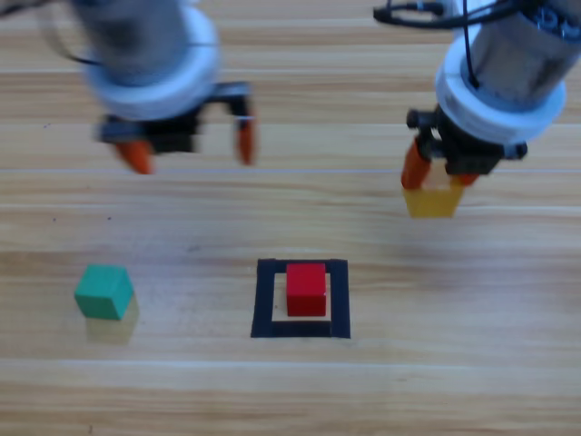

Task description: Stack the blocks in the rectangular block: red at the bottom, yellow in the middle, green on top

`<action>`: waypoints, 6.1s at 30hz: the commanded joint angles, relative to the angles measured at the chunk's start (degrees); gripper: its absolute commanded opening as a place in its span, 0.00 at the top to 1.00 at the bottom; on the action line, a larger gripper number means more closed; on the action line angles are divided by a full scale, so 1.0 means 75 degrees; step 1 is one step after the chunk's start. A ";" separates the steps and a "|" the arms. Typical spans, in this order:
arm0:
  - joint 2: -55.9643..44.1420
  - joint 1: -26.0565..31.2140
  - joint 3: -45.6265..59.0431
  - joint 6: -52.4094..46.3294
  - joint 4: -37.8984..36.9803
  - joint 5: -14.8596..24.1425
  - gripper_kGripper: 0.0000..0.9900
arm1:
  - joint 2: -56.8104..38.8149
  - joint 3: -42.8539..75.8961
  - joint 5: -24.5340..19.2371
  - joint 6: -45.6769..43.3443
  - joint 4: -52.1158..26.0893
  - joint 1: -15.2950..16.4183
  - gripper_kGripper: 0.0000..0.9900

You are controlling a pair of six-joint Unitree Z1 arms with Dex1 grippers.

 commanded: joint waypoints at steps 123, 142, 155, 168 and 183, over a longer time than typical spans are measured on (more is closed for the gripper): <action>0.0110 0.2001 0.5241 0.3147 -0.3759 -0.0687 0.22 | -0.2871 0.3380 -0.0922 -0.0178 -0.2978 0.1370 0.00; -0.0054 0.1309 0.2944 0.3136 -0.2435 -0.0827 0.99 | -0.2098 0.3205 -0.0758 -0.0271 -0.2943 0.1253 0.00; 0.2138 -0.0132 -0.1732 0.2046 0.0847 -0.0476 0.99 | -0.2145 0.3252 -0.0746 -0.0260 -0.2849 0.1194 0.00; 0.2466 -0.0519 -0.2259 0.1038 0.1222 -0.0394 0.99 | -0.2133 0.3263 -0.0652 -0.0271 -0.2826 0.1124 0.00; 0.2477 -0.0824 -0.2587 -0.0040 0.1690 -0.0300 0.99 | -0.2145 0.3263 -0.0547 -0.0295 -0.2791 0.1089 0.00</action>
